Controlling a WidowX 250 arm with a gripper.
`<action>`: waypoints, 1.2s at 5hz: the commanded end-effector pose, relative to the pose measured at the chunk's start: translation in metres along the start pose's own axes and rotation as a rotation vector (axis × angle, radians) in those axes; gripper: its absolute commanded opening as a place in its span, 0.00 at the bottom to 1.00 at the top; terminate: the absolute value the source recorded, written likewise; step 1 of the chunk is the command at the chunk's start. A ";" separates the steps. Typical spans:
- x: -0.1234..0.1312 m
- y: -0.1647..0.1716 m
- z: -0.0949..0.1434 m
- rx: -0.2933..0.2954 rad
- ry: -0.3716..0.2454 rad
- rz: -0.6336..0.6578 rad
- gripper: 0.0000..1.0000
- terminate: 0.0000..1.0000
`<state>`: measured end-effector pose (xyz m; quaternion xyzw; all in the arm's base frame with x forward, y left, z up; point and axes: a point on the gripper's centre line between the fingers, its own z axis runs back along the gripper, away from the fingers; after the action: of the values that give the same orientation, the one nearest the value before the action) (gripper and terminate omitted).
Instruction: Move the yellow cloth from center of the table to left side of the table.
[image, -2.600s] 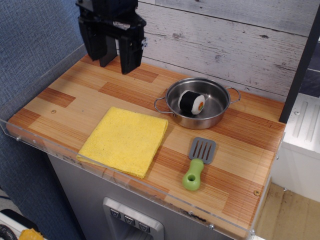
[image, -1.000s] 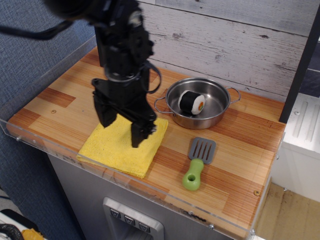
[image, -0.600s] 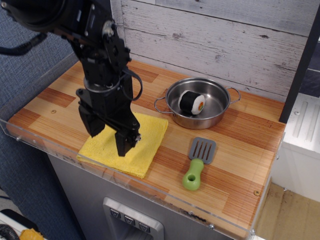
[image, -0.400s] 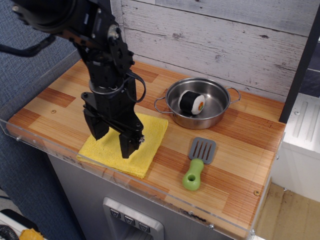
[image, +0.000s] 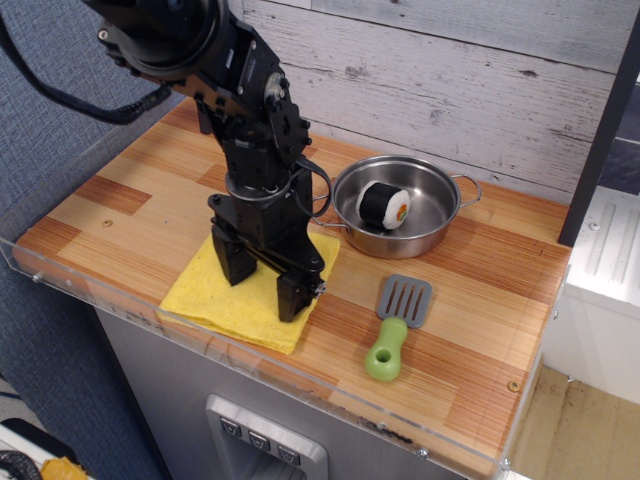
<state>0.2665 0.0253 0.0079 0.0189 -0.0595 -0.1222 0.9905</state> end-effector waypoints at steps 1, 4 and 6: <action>-0.008 -0.005 0.000 0.018 -0.050 -0.047 1.00 0.00; -0.024 0.045 0.020 0.006 -0.038 0.065 1.00 0.00; -0.025 0.062 0.025 0.022 -0.045 0.077 1.00 0.00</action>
<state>0.2487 0.0875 0.0207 0.0155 -0.0641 -0.0879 0.9939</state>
